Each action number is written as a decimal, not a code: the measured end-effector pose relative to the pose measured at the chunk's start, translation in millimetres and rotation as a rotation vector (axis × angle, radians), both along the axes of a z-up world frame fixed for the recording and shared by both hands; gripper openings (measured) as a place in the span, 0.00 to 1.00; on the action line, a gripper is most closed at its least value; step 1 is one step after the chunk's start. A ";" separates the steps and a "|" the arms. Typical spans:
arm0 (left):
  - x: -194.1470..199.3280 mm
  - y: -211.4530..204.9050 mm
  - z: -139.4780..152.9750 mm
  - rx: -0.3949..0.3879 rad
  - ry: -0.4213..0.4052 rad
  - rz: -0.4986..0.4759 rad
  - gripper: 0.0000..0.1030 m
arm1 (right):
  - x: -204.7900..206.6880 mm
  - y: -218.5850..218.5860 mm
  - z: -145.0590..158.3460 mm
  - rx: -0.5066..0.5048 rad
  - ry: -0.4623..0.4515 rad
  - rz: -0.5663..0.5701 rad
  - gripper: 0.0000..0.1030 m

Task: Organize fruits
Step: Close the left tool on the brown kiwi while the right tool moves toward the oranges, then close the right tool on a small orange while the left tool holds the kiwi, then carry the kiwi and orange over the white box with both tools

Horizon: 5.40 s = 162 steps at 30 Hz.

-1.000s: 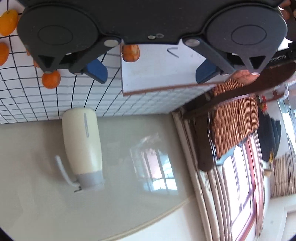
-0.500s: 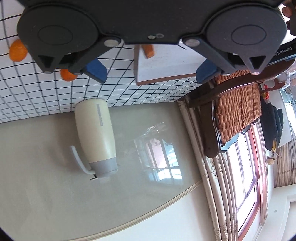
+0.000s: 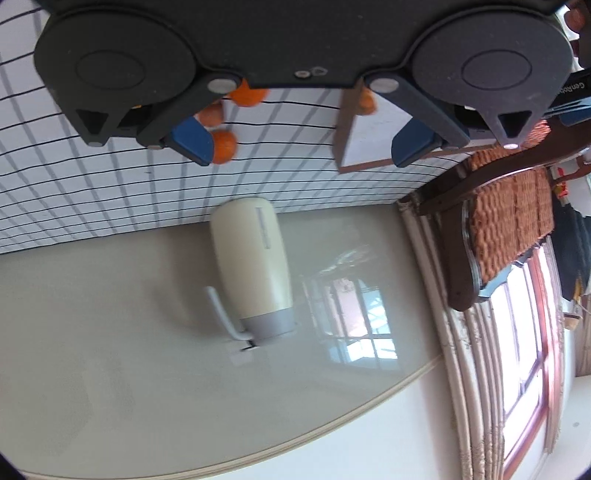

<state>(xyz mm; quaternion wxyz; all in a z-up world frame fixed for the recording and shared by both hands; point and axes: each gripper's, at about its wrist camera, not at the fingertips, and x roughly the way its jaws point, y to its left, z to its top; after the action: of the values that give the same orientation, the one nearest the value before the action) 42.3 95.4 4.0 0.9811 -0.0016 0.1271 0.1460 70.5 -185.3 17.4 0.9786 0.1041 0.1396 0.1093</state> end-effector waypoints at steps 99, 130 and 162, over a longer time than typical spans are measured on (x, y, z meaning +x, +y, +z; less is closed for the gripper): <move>16.9 -189.3 -63.2 0.088 0.257 -0.476 0.25 | 2.9 -52.2 -47.4 -0.097 0.294 -0.058 0.35; 23.3 -189.8 -62.6 0.069 0.260 -0.470 0.25 | 9.1 -54.5 -53.9 -0.068 0.352 -0.018 0.25; 0.9 -134.1 -29.3 -0.003 0.177 -0.414 0.25 | -22.2 -29.4 -20.7 -0.095 0.196 0.065 0.23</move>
<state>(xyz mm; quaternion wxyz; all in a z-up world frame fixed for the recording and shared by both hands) 43.2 -38.8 -25.3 0.9751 0.0356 0.2107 -0.0589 48.4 -214.7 -3.3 0.9600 0.0630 0.2432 0.1235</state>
